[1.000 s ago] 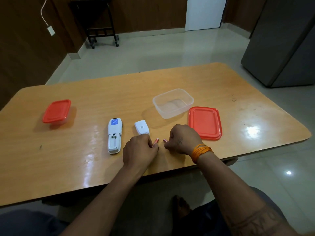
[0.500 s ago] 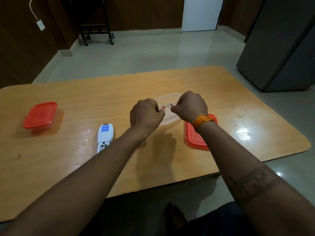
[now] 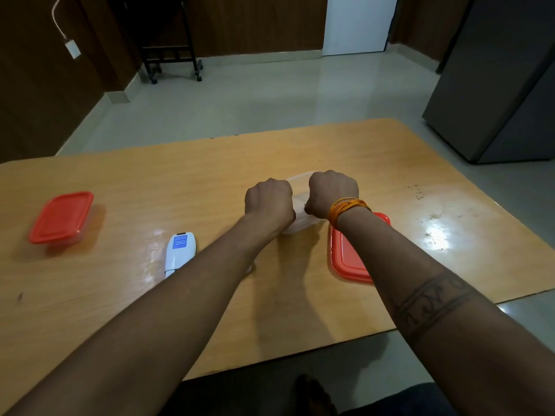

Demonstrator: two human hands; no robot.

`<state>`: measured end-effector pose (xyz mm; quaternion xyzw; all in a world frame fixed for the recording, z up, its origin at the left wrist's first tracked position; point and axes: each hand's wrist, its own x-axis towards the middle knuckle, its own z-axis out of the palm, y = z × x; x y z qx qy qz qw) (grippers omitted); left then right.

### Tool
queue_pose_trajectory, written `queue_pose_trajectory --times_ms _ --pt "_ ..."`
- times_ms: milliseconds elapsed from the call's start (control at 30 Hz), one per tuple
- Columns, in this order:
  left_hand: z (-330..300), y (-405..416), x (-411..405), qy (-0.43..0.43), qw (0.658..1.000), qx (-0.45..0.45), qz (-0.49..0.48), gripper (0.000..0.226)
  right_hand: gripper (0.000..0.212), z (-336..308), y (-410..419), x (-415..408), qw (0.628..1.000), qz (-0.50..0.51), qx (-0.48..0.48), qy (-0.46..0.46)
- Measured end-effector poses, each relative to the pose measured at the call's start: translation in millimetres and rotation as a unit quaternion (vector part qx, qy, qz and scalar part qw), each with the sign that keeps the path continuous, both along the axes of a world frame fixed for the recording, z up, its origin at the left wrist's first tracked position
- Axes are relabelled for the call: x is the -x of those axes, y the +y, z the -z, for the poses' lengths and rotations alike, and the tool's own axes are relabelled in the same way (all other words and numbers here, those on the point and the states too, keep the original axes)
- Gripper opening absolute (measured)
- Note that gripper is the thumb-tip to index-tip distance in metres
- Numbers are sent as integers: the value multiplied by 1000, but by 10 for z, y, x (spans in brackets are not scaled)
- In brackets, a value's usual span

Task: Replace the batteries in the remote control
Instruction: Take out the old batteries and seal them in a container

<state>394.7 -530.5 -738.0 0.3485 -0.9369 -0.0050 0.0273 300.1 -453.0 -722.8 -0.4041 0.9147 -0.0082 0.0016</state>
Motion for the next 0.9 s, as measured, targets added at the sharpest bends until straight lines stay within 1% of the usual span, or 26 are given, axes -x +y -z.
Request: queue_pose_trajectory --times_ms 100,167,233,300,367,467,533,567,600,667,733,800,900 --pt "-46 20 -27 28 1000 -13 2 18 29 16 101 36 997 28 64 -18" --pt "-75 47 -70 92 995 -26 1 19 28 27 209 41 991 43 128 -17" --pt "-104 122 -130 171 984 -51 -14 27 27 36 349 34 984 56 169 -22" --pt "-160 256 -200 257 961 -98 -35 30 30 45 523 1 978 70 190 -41" --pt "-204 423 -273 322 932 -162 -45 26 31 61 726 -41 971 92 212 -66" --pt "-170 725 -362 362 895 -254 -54 23 28 91 1071 -81 942 161 281 -93" --pt "-71 926 -401 368 877 -306 -45 21 23 163 1282 -84 920 206 315 -111" --pt "-14 1017 -407 356 878 -317 -34 21 24 214 1369 -84 914 222 317 -118" --pt "29 1104 -411 333 888 -316 -18 22 26 264 1434 -88 914 233 309 -125" --pt "115 1213 -409 281 904 -322 6 31 25 349 1521 -92 918 249 277 -135" --pt "181 1247 -385 243 909 -339 12 35 29 391 1574 -90 917 261 268 -140" --pt "202 1251 -375 234 911 -341 11 30 36 389 1599 -88 913 268 272 -144" --pt "202 1249 -372 233 907 -350 2 37 33 370 1582 -92 906 280 276 -156"
